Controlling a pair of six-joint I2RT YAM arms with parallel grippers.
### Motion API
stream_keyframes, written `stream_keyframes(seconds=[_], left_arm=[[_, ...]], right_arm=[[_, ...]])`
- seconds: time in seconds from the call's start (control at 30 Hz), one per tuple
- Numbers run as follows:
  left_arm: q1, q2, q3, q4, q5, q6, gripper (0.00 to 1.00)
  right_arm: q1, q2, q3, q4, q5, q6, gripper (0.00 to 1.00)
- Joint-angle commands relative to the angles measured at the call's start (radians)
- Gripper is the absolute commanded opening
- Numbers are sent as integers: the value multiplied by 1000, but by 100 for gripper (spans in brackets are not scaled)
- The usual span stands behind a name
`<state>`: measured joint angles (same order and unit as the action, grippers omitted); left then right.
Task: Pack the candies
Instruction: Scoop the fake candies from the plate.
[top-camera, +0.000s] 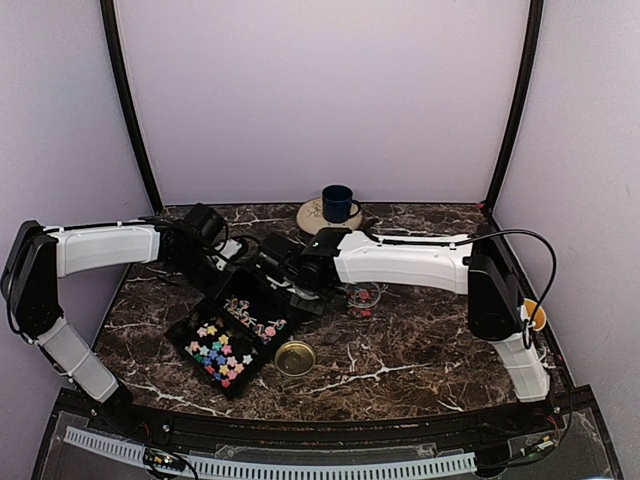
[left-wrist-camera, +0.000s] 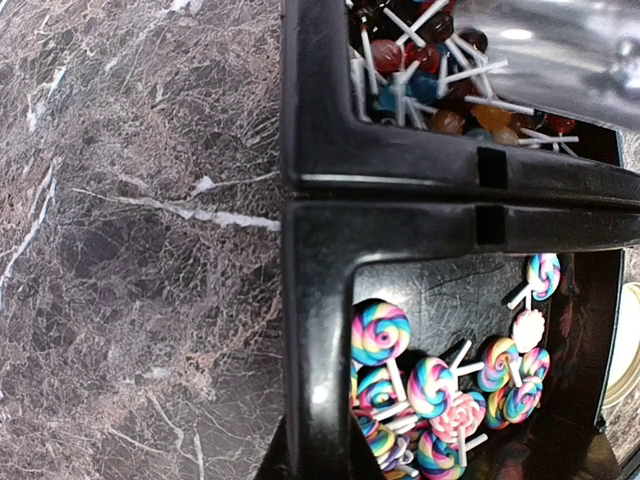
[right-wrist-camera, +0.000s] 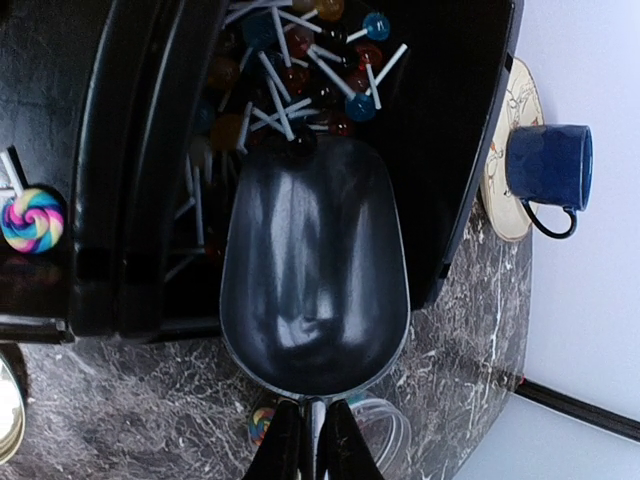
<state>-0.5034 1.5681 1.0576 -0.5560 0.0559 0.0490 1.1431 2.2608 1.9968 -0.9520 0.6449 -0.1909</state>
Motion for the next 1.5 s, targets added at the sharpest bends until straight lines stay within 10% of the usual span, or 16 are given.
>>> stream_keyframes(seconds=[0.0, 1.47], left_arm=[[-7, -51, 43, 62, 75, -9, 0], [-1, -39, 44, 63, 82, -23, 0]], right_arm=[[-1, 5, -48, 172, -93, -26, 0], [-121, -435, -861, 1193, -316, 139, 0]])
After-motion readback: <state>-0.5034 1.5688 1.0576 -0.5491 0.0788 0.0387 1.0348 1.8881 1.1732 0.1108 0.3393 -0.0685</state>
